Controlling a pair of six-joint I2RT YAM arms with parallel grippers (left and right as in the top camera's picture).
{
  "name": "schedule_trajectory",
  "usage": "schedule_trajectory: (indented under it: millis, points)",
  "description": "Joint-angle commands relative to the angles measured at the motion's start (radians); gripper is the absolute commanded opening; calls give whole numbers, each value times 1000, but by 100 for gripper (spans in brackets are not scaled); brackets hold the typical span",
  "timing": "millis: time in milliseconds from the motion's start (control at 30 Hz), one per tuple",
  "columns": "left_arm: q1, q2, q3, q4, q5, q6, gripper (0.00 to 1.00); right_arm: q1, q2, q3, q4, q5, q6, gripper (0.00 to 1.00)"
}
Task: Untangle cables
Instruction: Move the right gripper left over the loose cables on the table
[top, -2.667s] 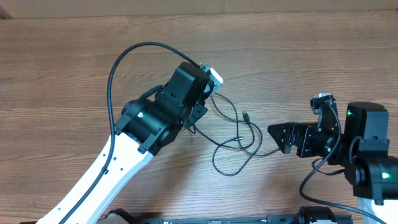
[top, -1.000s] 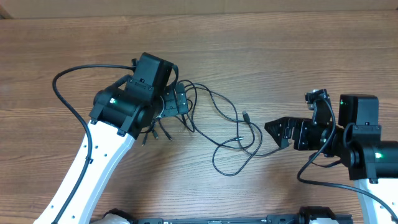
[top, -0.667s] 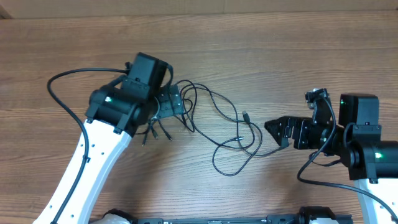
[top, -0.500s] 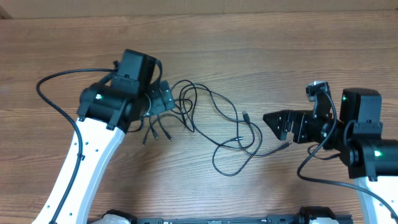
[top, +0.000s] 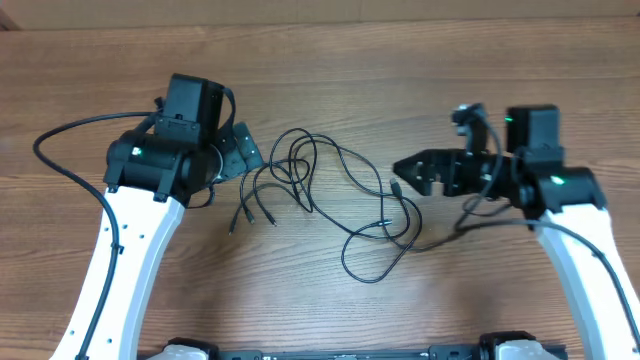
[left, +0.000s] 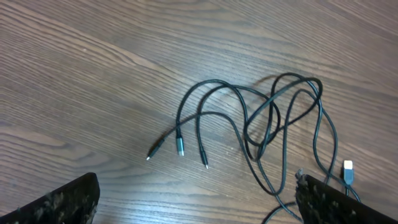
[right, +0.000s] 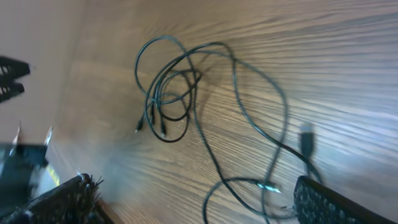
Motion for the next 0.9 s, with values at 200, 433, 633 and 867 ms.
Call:
schedule_trajectory:
  millis: [200,433,633,867]
  points:
    - [11,9,16,0,-52,-9,100,208,215,-6,245,71,-5,100]
    - [11,9,16,0,-52,-9,99,245,387,-6,376,73,24,78]
    - [11,9,16,0,-52,-9,99,254,487,-6,452,63,93,76]
    - [11,9,16,0,-52,-10,100,308,509,-6,552,76,92,73]
